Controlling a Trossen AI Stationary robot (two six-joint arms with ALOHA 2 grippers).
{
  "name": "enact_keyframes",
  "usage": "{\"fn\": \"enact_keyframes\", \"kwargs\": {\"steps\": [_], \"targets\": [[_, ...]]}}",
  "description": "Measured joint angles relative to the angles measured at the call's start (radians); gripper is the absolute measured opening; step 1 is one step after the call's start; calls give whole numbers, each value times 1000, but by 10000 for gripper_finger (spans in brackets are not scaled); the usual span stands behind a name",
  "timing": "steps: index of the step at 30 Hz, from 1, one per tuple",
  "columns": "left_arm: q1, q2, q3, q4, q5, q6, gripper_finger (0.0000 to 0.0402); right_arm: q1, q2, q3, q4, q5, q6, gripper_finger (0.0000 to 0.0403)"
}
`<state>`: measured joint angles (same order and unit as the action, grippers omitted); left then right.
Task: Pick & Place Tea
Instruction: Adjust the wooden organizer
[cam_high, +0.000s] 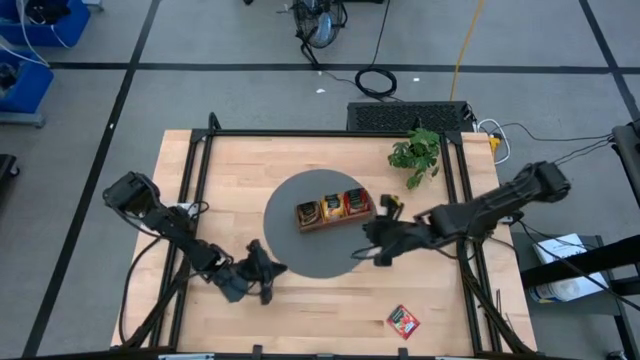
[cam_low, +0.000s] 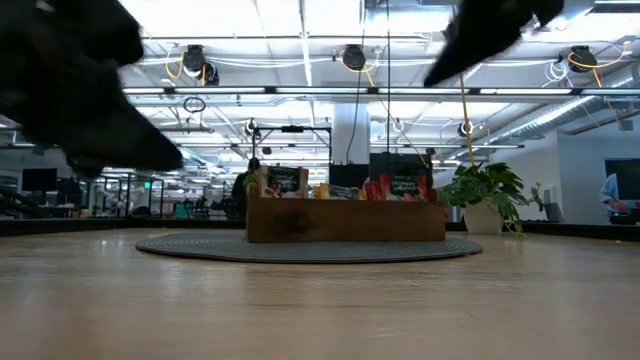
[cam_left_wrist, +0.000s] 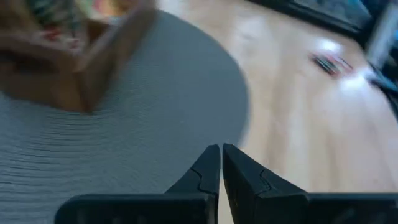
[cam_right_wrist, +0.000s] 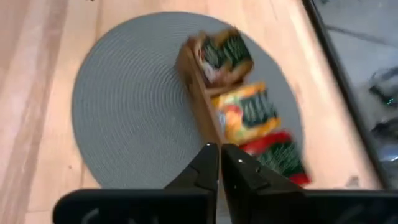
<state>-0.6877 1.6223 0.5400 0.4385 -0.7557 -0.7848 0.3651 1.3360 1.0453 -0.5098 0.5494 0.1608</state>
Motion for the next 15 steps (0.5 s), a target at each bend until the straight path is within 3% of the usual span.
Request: {"fn": "enact_keyframes", "kwargs": {"steps": [4,8,15], "targets": [[110,52,0,9,39,-62,24,-7,-91,-225,195,6,73,3],[216,113,8,12,41,-82,24,-18,-142,-389,357,98,104,5],[286,127,9,19,57,-58,24,-27,-179,-525,364,317,212,2]]}}
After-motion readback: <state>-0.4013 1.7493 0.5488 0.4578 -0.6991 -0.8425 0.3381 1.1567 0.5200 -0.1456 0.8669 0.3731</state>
